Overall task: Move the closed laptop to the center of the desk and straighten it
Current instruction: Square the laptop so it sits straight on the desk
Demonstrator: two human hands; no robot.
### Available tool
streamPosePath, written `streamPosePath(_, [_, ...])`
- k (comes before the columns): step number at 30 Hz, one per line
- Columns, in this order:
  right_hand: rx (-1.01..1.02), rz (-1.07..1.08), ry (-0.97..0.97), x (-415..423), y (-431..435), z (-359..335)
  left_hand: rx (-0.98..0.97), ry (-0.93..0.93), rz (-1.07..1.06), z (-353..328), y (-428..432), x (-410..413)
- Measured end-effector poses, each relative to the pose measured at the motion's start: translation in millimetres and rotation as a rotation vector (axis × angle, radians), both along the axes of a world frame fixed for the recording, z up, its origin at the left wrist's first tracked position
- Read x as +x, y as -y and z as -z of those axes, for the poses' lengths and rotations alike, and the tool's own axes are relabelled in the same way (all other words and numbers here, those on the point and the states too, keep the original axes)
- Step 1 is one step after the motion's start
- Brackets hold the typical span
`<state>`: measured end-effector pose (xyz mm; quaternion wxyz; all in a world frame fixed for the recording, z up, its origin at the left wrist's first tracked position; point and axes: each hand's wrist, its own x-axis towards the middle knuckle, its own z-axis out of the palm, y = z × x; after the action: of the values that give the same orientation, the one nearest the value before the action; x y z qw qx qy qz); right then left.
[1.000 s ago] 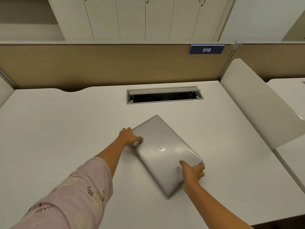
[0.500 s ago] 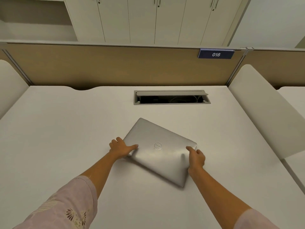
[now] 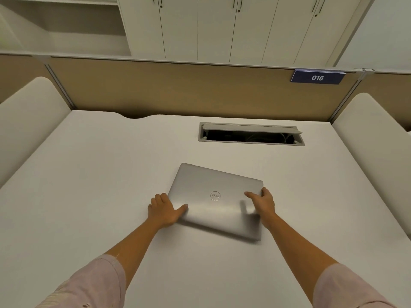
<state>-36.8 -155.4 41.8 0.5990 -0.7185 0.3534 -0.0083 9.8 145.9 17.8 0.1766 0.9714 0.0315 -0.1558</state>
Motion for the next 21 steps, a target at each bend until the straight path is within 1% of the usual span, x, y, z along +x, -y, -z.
streamPosePath(1, [-0.072, -0.045, -0.014, -2, -2, 3, 0.009, 0.071, 0.038, 0, 3, -3])
streamPosePath(3, [-0.346, -0.182, -0.049, -10, -10, 11, -0.015, 0.161, 0.109, -1, 12, -10])
streamPosePath(4, [-0.501, -0.263, -0.046, -17, -16, 16, -0.036, 0.170, 0.163, -1, 16, -12])
streamPosePath(5, [-0.620, -0.345, -0.004, -24, -21, 22, -0.057, 0.162, 0.239, 0, 20, -13])
streamPosePath(6, [-0.688, -0.438, 0.047, -31, -26, 26, -0.066, 0.146, 0.337, 2, 22, -15])
streamPosePath(9, [-0.793, -0.732, 0.131, -52, -35, 45, -0.021, 0.140, 0.617, 14, 24, -23])
streamPosePath(12, [-0.964, -0.934, 0.174, -67, -37, 58, 0.008, 0.151, 0.693, 28, 21, -29])
streamPosePath(14, [-1.012, -0.971, 0.188, -71, -36, 60, 0.006, 0.162, 0.705, 33, 18, -31])
streamPosePath(21, [-1.082, -0.975, 0.207, -70, -31, 58, 0.073, 0.233, 0.662, 34, 23, -37])
